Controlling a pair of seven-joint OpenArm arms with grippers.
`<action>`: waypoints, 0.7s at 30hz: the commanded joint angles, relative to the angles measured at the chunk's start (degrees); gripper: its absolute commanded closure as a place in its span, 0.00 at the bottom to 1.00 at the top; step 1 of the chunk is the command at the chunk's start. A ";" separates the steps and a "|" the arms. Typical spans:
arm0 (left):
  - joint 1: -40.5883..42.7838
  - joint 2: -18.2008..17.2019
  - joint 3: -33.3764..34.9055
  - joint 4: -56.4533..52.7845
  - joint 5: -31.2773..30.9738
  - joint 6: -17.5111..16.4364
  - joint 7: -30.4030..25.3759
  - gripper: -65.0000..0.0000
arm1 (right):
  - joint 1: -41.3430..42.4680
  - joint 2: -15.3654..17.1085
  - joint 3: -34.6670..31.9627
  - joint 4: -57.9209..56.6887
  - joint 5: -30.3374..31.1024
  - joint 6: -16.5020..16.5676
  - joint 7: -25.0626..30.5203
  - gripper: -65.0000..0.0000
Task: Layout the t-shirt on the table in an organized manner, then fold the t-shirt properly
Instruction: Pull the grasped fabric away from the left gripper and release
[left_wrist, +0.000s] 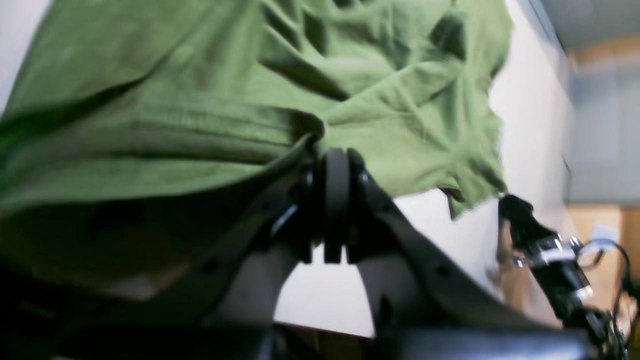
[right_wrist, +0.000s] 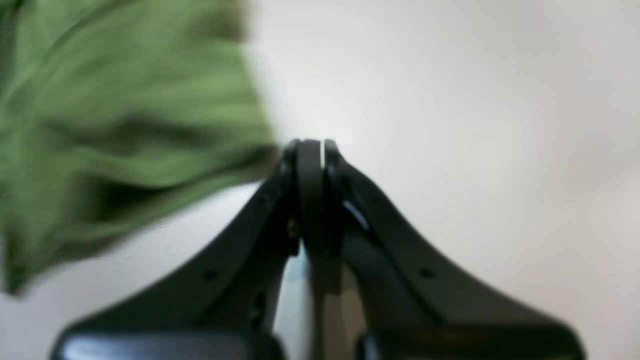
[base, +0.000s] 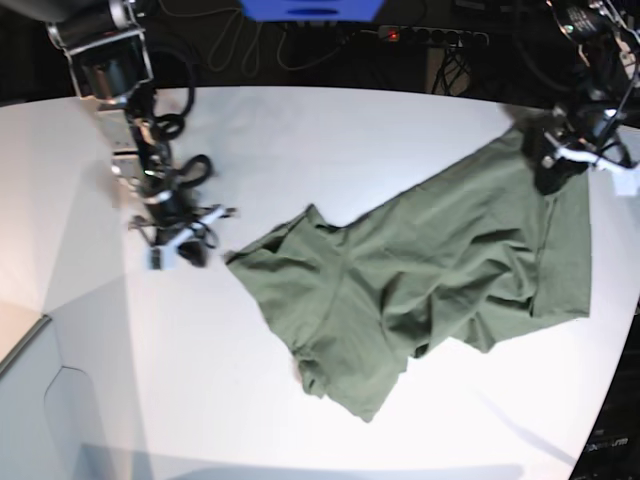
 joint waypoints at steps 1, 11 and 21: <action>-1.18 -0.39 1.40 0.86 -1.36 -0.25 -1.18 1.00 | -0.47 1.66 2.24 0.99 0.04 -0.62 -0.47 1.00; -5.49 3.74 12.57 -2.83 -1.27 -0.25 -1.18 1.00 | -7.51 7.02 17.10 3.36 0.04 -0.09 -0.12 1.00; -0.57 2.51 5.01 -2.83 -1.71 -0.25 -0.83 1.00 | -3.46 4.21 9.54 7.67 -0.14 4.39 -0.74 0.78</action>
